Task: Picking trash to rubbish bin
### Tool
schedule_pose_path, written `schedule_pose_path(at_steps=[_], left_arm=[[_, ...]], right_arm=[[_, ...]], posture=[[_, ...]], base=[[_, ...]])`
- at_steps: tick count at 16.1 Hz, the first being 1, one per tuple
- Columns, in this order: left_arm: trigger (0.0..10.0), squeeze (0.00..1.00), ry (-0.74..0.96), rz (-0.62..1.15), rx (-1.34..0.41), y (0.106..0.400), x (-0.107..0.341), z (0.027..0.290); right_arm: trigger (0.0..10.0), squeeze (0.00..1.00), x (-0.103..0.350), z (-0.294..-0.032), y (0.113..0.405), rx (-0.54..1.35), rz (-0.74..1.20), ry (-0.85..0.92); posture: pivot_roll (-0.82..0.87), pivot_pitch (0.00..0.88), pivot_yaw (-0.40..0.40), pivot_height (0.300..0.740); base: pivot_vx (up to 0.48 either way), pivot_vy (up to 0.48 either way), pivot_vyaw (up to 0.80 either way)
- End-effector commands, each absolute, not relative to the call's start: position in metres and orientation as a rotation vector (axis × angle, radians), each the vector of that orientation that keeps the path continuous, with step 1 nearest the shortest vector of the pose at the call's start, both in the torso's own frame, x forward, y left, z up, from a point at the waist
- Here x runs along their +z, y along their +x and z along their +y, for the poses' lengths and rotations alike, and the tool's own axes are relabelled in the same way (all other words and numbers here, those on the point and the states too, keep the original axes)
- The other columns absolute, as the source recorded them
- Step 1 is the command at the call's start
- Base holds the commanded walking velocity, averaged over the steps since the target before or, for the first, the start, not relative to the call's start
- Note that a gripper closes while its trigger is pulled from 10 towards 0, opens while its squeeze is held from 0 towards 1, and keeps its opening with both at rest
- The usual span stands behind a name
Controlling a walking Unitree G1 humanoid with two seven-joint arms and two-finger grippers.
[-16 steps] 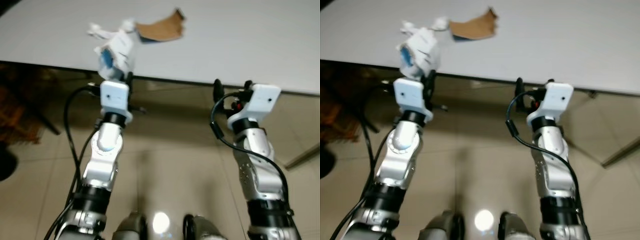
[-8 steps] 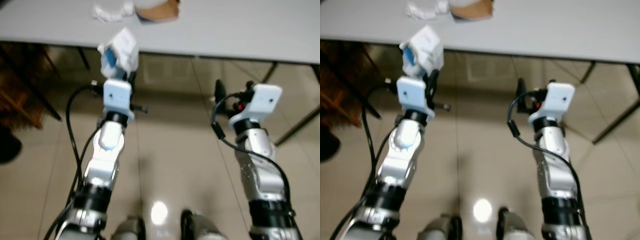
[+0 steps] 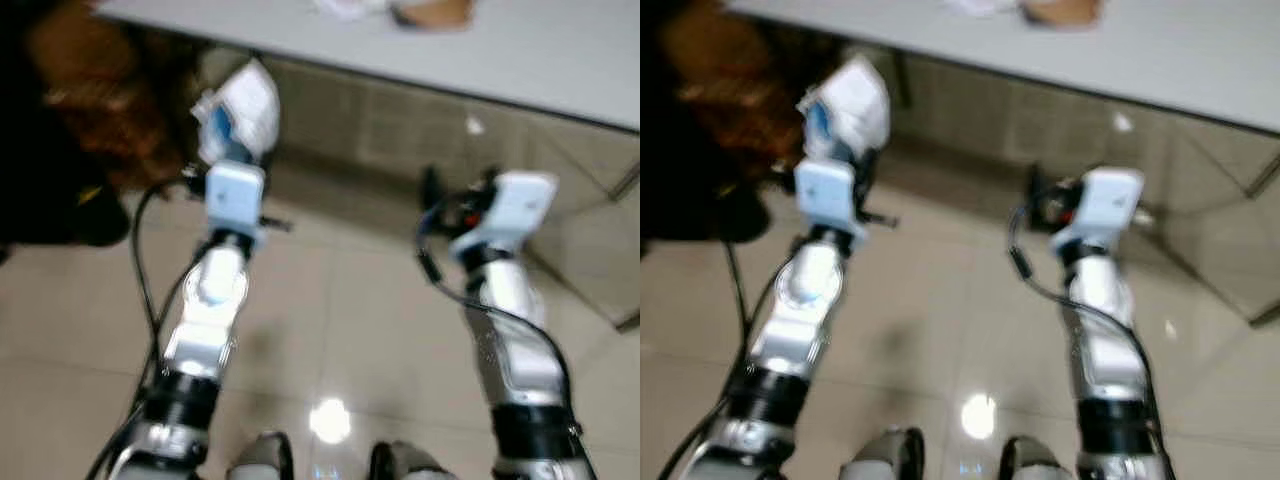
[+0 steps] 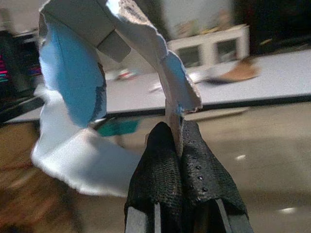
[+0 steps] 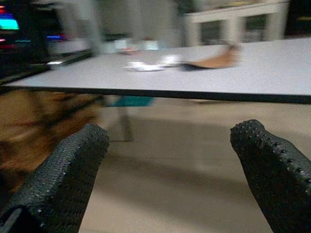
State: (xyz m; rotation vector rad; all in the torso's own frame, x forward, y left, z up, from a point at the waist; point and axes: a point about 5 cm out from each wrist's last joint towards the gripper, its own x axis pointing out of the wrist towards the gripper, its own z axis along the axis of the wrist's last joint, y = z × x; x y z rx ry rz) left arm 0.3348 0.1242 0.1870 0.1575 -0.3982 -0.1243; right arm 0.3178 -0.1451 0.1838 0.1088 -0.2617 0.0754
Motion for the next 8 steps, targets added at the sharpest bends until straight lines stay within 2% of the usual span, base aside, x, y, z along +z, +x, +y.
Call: schedule_pose_path(at_steps=[1, 8], left_arm=[[10.0, 0.0, 0.148, -0.398, -0.133, 0.3345, 0.1871, 0.1216], [10.0, 0.0, 0.144, -0.392, -0.144, 0.3332, 0.1847, 0.1211]], right_arm=[[10.0, 0.0, 0.1845, -0.1467, 0.3174, 0.076, -0.257, 0.097], [10.0, 0.0, 0.1813, -0.1452, 0.3161, 0.084, -0.249, 0.097]], posture=[[-0.05, 0.204, 0.046, 0.74], [-0.05, 0.186, 0.053, 0.74]], base=[[0.0, 0.0, 0.8], [0.0, 0.0, 0.8]])
